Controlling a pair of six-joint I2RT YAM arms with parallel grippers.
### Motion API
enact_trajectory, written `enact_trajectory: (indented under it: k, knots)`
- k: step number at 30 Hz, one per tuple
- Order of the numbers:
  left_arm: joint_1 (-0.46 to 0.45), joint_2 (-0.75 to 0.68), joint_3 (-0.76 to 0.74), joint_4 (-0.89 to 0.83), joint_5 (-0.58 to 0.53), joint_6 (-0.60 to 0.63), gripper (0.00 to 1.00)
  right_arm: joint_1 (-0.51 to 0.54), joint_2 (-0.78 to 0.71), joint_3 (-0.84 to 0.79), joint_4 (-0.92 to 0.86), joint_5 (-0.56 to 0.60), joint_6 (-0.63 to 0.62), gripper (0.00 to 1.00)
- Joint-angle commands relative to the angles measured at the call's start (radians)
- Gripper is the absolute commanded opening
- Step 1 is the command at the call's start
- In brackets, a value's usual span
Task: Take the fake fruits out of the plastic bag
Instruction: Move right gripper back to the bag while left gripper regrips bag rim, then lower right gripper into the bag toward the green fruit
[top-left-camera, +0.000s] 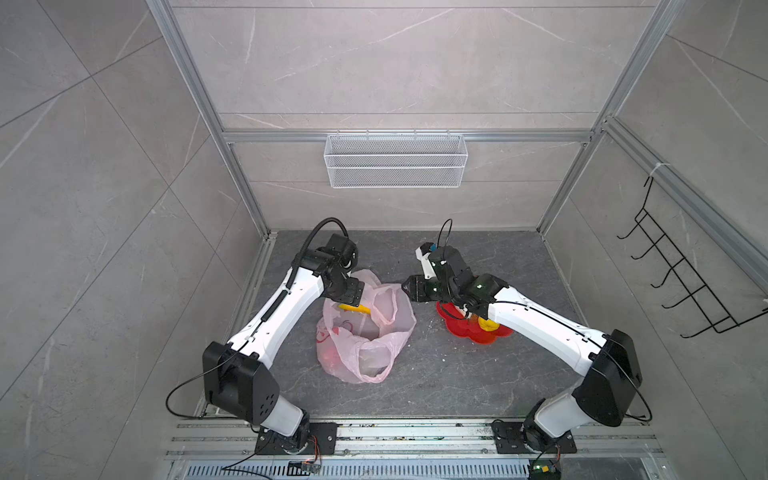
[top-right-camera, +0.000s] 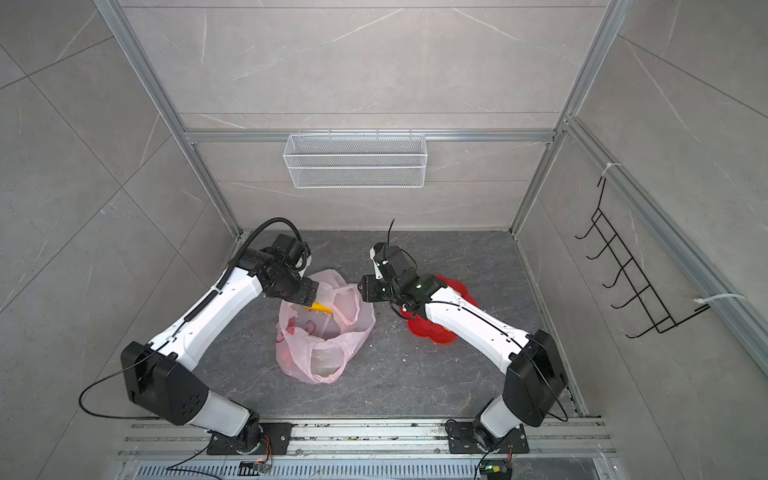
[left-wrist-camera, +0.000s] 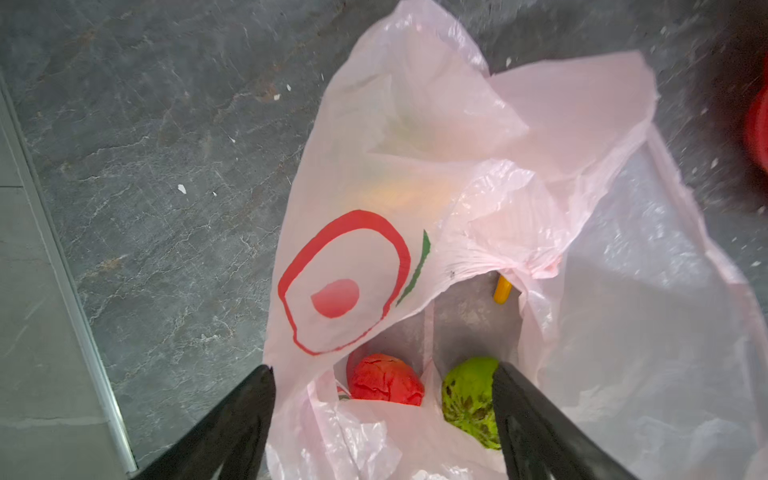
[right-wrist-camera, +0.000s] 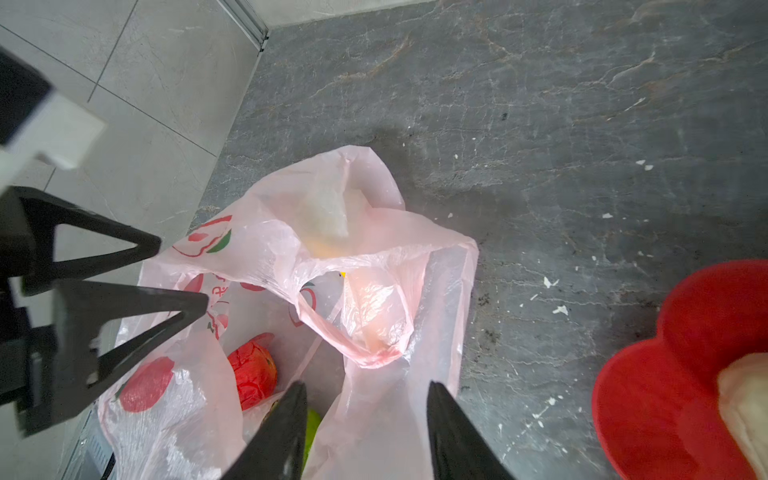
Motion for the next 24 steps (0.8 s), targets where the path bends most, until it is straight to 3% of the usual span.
enact_trajectory:
  k: [1, 11, 13, 17, 19, 24]
  knots:
    - [0.027, 0.030, 0.056, -0.063, 0.027, 0.122, 0.80, 0.001, -0.042, -0.027, -0.009, 0.022, 0.006, 0.49]
    - [0.034, 0.121, 0.058, 0.017, -0.083, 0.160, 0.66, 0.008, -0.050, -0.063, 0.018, -0.004, 0.032, 0.48]
    - [0.033, 0.137, 0.058, 0.022, -0.075, 0.155, 0.56, 0.016, -0.044, -0.058, 0.018, -0.014, 0.029, 0.47]
    - [0.034, 0.142, 0.033, 0.054, -0.057, 0.140, 0.21, 0.054, -0.022, -0.041, 0.026, -0.027, 0.018, 0.47]
    - [0.034, 0.130, 0.016, 0.074, -0.056, 0.124, 0.09, 0.086, 0.004, -0.023, 0.036, -0.031, 0.014, 0.47]
    - [0.033, 0.078, -0.024, 0.136, -0.058, 0.066, 0.00, 0.159, 0.099, 0.030, 0.072, -0.027, 0.034, 0.47]
